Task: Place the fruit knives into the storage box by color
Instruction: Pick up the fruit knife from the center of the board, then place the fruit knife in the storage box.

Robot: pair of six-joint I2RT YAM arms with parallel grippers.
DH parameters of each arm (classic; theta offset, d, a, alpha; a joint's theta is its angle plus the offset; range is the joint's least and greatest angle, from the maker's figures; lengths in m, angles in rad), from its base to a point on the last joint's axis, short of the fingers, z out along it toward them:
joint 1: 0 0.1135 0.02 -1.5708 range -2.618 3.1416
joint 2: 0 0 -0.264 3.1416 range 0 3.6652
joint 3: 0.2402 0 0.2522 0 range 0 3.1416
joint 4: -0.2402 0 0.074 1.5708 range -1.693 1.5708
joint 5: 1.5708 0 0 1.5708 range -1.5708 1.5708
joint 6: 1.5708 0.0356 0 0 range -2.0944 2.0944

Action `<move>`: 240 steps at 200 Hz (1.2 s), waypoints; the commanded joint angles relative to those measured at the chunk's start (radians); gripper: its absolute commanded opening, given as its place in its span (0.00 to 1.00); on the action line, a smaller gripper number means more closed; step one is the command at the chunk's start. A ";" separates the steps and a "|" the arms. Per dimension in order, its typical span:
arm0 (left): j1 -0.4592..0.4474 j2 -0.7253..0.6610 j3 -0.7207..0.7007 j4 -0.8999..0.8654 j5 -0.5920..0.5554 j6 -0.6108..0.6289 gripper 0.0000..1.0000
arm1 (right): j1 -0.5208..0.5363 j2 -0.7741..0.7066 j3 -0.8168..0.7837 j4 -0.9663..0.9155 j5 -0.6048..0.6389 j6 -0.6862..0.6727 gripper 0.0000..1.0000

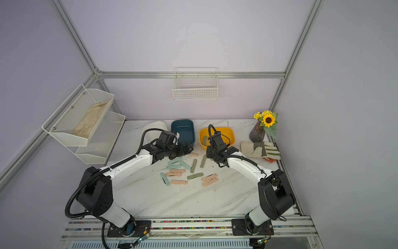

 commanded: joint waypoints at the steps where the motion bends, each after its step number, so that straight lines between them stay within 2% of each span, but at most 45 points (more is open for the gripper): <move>1: -0.003 0.013 0.136 -0.005 0.014 0.035 1.00 | -0.027 0.057 0.101 -0.005 -0.020 -0.038 0.27; 91: 0.036 0.069 0.240 -0.065 0.028 0.109 1.00 | -0.149 0.409 0.466 0.004 -0.103 -0.102 0.27; 150: 0.044 0.067 0.228 -0.067 0.039 0.109 1.00 | -0.172 0.570 0.563 0.022 -0.120 -0.097 0.27; 240: 0.045 0.069 0.227 -0.065 0.057 0.097 1.00 | -0.175 0.720 0.680 0.015 -0.109 -0.071 0.27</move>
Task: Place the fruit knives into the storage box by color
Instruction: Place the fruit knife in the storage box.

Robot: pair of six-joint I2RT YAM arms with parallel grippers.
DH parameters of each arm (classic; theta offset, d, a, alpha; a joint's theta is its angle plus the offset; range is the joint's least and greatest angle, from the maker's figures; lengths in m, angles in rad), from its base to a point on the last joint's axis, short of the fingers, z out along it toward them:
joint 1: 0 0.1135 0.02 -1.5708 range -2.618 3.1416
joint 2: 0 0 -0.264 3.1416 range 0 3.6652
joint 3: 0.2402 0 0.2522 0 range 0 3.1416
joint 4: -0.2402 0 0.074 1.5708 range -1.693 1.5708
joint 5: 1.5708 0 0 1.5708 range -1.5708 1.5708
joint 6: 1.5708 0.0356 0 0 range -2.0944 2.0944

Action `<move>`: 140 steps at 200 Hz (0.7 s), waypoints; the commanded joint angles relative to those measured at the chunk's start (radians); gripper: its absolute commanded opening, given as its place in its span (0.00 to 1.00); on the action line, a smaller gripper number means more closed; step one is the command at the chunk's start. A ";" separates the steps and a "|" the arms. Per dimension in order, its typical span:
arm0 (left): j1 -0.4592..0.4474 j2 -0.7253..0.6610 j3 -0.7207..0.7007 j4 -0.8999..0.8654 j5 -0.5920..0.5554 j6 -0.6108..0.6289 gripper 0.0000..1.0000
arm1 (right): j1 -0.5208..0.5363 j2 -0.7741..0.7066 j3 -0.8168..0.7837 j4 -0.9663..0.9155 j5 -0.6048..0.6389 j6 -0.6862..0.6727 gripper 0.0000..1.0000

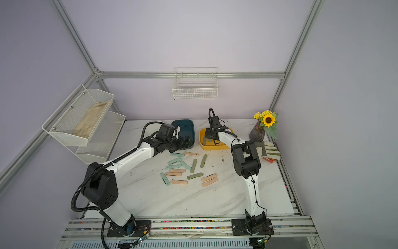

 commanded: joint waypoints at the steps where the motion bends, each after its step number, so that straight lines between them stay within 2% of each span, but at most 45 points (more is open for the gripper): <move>1: 0.003 -0.001 0.087 0.010 0.024 0.017 1.00 | -0.003 0.031 0.039 -0.003 0.017 0.011 0.27; 80: 0.003 -0.013 0.074 0.010 0.021 0.018 1.00 | -0.005 0.097 0.075 -0.006 0.022 0.011 0.31; 140: 0.004 -0.027 0.066 0.010 0.023 0.015 1.00 | -0.004 0.071 0.075 -0.012 0.026 0.013 0.42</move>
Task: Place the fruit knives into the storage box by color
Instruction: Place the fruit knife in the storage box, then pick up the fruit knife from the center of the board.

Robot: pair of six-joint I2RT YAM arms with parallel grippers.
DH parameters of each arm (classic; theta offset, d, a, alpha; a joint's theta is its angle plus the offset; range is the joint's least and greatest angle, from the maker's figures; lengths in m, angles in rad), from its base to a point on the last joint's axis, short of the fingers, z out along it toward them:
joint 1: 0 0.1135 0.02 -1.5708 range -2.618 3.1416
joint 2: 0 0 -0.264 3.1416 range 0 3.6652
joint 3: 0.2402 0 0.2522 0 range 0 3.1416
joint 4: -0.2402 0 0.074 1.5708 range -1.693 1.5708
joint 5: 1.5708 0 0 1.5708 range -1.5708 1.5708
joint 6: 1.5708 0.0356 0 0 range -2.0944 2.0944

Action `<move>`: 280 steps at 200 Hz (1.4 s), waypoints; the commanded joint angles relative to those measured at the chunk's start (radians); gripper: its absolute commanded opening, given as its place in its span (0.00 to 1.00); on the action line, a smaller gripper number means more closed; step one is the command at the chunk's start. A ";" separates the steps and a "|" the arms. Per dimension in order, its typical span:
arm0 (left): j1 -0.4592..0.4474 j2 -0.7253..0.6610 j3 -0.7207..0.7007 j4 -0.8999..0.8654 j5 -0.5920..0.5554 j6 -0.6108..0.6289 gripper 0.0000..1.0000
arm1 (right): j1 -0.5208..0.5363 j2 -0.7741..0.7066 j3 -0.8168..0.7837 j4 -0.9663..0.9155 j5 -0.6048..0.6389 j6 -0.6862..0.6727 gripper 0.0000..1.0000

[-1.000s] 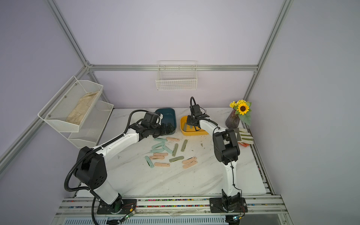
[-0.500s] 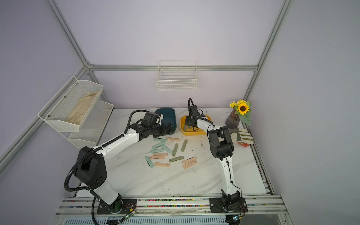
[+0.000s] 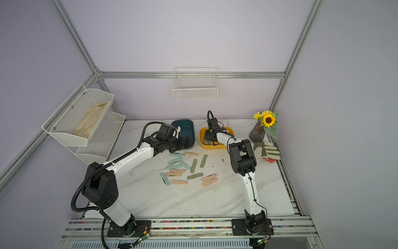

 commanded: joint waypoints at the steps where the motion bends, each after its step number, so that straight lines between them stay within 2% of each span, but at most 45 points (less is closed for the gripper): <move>1: 0.004 -0.027 0.066 0.010 0.016 0.015 1.00 | -0.004 -0.020 0.024 -0.012 0.017 0.005 0.42; 51: 0.003 -0.053 0.041 0.014 0.016 0.008 1.00 | -0.004 -0.152 -0.017 -0.036 0.029 0.007 0.47; 108: 0.001 -0.104 -0.050 0.057 0.019 -0.018 1.00 | 0.012 -0.382 -0.216 -0.006 0.018 0.017 0.50; 187: 0.000 -0.185 -0.234 0.112 0.017 -0.037 1.00 | 0.202 -0.652 -0.597 0.007 0.073 0.089 0.52; 234: 0.002 -0.254 -0.341 0.146 0.006 -0.059 1.00 | 0.279 -0.667 -0.727 0.051 0.105 0.182 0.61; 280: 0.003 -0.265 -0.362 0.147 0.006 -0.058 1.00 | 0.313 -0.585 -0.687 0.043 0.142 0.201 0.70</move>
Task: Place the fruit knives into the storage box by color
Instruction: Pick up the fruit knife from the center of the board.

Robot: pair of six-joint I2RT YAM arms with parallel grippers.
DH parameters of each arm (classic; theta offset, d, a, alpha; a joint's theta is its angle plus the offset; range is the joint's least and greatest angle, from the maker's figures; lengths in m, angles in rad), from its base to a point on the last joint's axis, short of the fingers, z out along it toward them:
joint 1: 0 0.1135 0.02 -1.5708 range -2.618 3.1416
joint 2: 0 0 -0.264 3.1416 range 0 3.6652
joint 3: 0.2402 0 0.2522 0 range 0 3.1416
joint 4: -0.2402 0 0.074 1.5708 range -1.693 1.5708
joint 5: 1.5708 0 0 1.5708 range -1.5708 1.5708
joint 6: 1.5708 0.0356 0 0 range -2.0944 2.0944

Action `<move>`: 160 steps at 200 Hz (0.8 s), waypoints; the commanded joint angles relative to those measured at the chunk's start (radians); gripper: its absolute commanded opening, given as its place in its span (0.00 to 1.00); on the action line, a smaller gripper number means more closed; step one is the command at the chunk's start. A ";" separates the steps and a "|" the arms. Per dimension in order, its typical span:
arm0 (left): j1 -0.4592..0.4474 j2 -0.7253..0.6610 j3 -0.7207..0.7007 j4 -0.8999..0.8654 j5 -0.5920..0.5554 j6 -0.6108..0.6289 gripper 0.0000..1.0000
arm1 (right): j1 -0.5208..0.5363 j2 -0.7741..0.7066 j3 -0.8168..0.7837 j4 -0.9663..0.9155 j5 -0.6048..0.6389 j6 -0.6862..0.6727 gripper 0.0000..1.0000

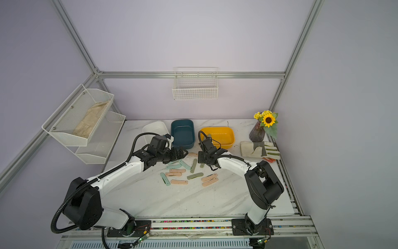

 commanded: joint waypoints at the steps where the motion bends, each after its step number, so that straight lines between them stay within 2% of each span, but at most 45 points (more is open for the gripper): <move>1: 0.003 -0.027 -0.039 0.044 0.004 -0.004 1.00 | 0.019 0.050 0.032 0.011 0.046 0.030 0.70; 95: 0.005 -0.060 -0.038 0.047 0.007 -0.006 1.00 | 0.030 0.197 0.089 0.003 0.121 0.029 0.65; 160: 0.006 -0.057 -0.036 0.053 0.011 -0.010 1.00 | 0.035 0.233 0.086 -0.012 0.177 0.019 0.58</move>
